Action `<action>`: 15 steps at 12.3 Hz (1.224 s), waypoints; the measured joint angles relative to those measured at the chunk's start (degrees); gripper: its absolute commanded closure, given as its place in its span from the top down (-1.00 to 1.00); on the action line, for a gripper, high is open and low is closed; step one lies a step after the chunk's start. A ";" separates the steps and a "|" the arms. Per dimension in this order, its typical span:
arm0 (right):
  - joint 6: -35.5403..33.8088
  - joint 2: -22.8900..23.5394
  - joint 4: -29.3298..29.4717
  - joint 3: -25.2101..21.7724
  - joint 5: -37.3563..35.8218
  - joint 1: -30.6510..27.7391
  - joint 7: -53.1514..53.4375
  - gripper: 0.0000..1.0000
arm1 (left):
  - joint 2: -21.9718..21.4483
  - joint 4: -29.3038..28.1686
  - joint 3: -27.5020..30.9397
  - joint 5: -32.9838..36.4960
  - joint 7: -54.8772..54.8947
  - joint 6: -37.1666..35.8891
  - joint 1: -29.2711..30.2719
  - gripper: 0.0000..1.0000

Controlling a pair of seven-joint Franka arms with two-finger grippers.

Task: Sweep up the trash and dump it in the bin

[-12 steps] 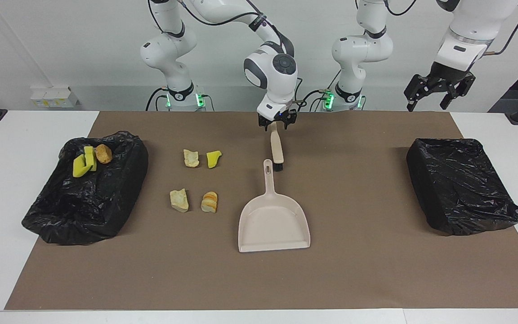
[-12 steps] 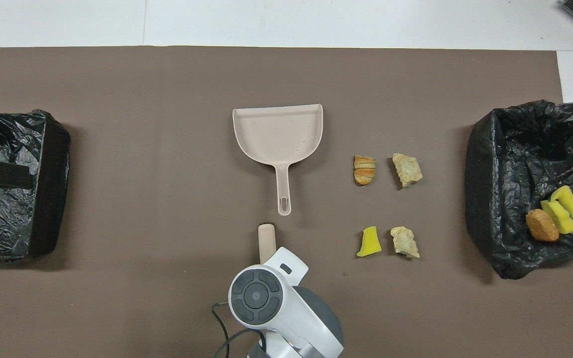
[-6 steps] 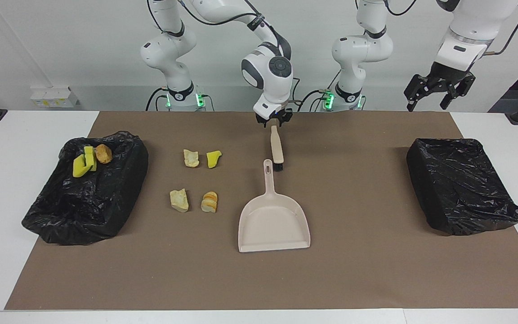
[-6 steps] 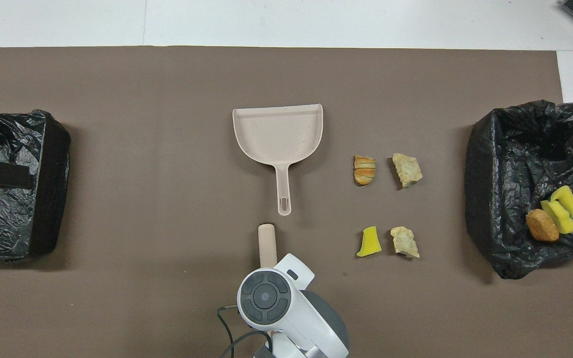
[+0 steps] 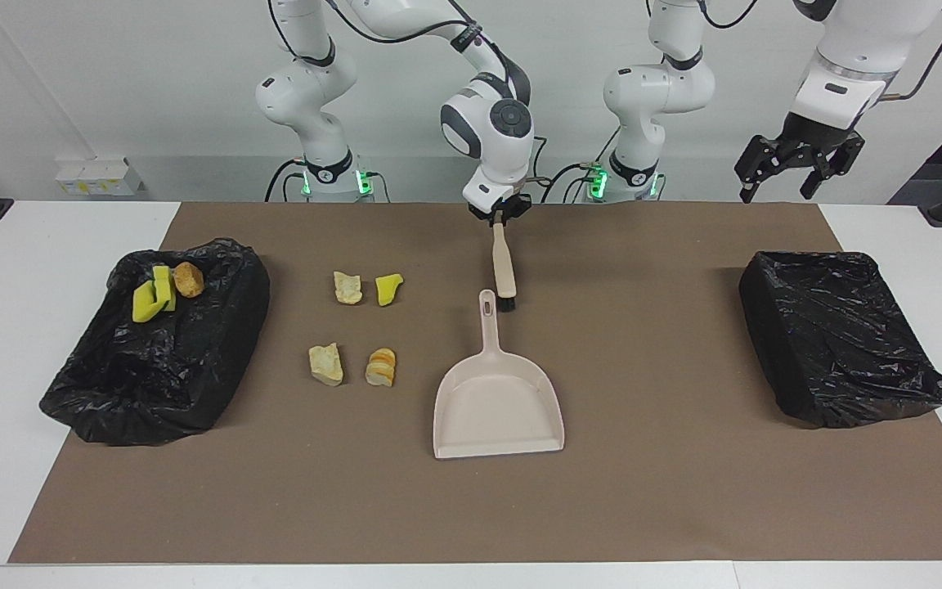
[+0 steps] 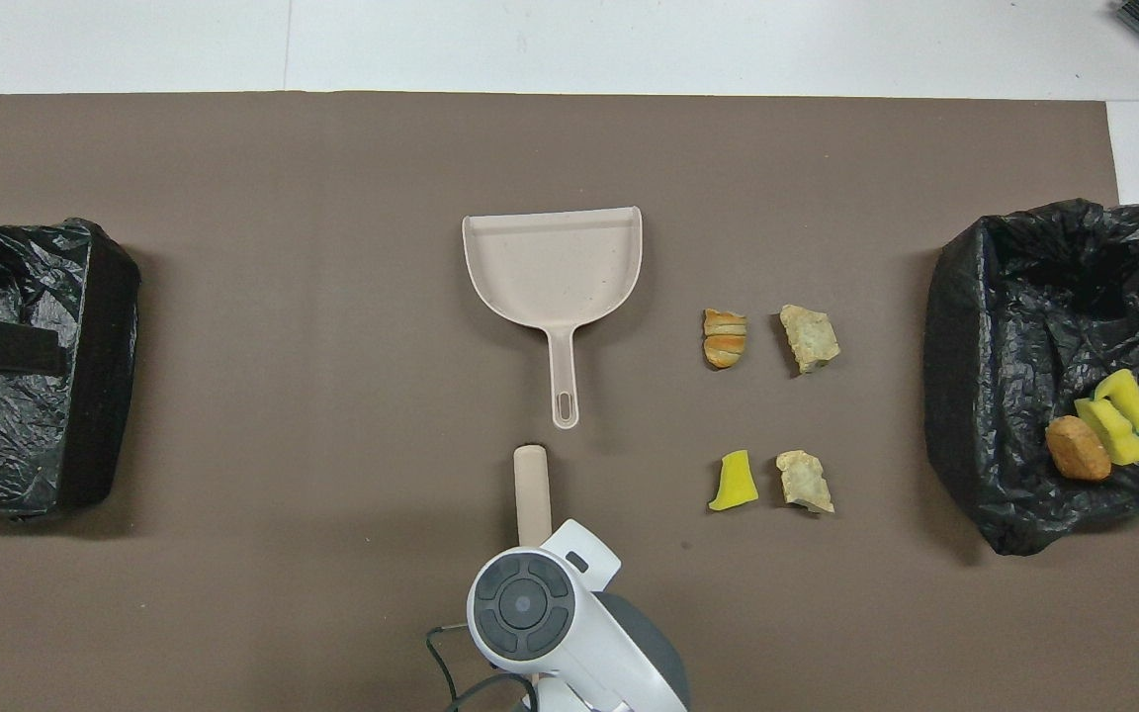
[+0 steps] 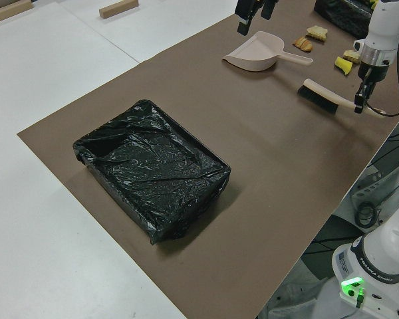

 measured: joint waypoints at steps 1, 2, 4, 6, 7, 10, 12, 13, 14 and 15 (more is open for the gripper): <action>-3.02 -0.52 0.23 -0.12 0.14 -0.33 0.27 -1.00 | 0.00 0.00 0.00 0.00 0.00 0.00 0.00 1.00; -6.57 -1.47 0.29 -0.20 0.18 -0.95 1.27 -1.00 | 0.00 0.00 0.00 0.00 0.00 0.00 0.00 1.00; -12.58 -3.58 0.22 -0.32 0.19 -3.09 3.96 -1.00 | 0.00 0.00 0.00 0.00 0.00 0.00 0.00 1.00; -14.91 -5.42 -0.13 -0.41 0.17 -6.71 5.28 -1.00 | 0.00 0.00 0.00 0.00 0.00 0.00 0.00 1.00; -15.07 -6.14 -0.27 -0.48 0.14 -8.93 5.29 -1.00 | 0.01 0.00 0.00 0.00 0.00 0.00 0.00 1.00; -15.07 -7.70 0.15 -0.80 -0.58 -17.07 2.45 -1.00 | 0.01 0.00 0.00 0.00 0.00 0.00 0.00 1.00; -15.06 -7.95 1.39 -0.96 -4.66 -21.21 -1.29 -1.00 | 0.03 -0.01 0.00 0.00 0.00 0.00 0.00 1.00; -15.05 -7.94 1.73 -0.97 -8.03 -22.87 -3.02 -1.00 | 0.04 -0.01 0.00 0.00 0.00 0.00 0.00 1.00; -15.03 -7.92 1.77 -0.97 -11.12 -24.59 -4.92 -1.00 | 0.05 -0.01 0.00 0.00 0.00 0.00 0.00 1.00; -15.02 -7.78 1.75 -0.98 -13.29 -26.39 -7.12 -1.00 | 0.06 -0.01 0.00 0.00 0.00 0.00 0.00 1.00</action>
